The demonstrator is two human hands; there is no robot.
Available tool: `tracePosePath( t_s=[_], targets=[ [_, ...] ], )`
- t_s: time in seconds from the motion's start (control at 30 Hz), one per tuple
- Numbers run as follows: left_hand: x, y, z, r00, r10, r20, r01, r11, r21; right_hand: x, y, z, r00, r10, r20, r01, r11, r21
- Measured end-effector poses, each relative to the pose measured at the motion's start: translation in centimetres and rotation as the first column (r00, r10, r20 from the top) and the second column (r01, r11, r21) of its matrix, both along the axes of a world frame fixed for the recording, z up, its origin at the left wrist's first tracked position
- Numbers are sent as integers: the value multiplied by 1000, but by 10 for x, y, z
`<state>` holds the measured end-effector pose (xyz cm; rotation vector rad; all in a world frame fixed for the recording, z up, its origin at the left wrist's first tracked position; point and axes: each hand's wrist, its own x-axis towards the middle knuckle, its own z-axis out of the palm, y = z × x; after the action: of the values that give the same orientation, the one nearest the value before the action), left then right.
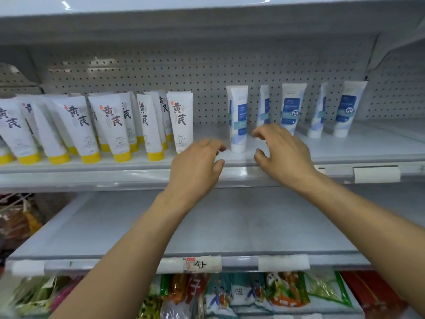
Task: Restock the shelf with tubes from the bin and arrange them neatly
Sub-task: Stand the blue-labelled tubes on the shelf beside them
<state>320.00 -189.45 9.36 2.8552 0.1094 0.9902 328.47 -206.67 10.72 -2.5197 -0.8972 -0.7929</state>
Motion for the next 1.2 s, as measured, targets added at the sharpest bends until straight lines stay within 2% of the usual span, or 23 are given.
tracePosePath(
  t_s=[0.1, 0.2, 0.47, 0.6, 0.73, 0.8, 0.93, 1.1, 1.2],
  targets=[
    [-34, -6, -16, 1000, 30, -11, -30, 999, -22, -26, -16, -18, 998, 42, 52, -39, 997, -63],
    [-64, -12, -36, 995, 58, -86, -59, 998, -5, -53, -23, -43, 991, 119, 55, -112, 987, -114],
    [-147, 5, -116, 925, 208, -319, -244, 967, -77, -119, 20, -119, 931, 297, -211, -342, 912, -227],
    [-197, 44, -163, 833, 309, -458, -412, 900, -142, -147, 75, -158, 857, 392, -335, -489, 824, -285],
    [-248, 101, -206, 737, 324, -594, -531, 820, -212, -179, 150, -194, 763, 448, -466, -610, 737, -291],
    [-274, 136, -226, 691, 322, -647, -599, 756, -262, -197, 192, -214, 717, 470, -515, -660, 696, -283],
    [-320, 213, -269, 602, 332, -726, -743, 567, -356, -232, 283, -258, 619, 456, -639, -728, 640, -248],
    [-356, 318, -347, 509, 258, -821, -850, 304, -431, -267, 393, -346, 476, 255, -841, -794, 536, -287],
    [-363, 367, -410, 450, 228, -864, -893, 115, -435, -282, 443, -402, 400, 112, -909, -803, 520, -289]
  ],
)
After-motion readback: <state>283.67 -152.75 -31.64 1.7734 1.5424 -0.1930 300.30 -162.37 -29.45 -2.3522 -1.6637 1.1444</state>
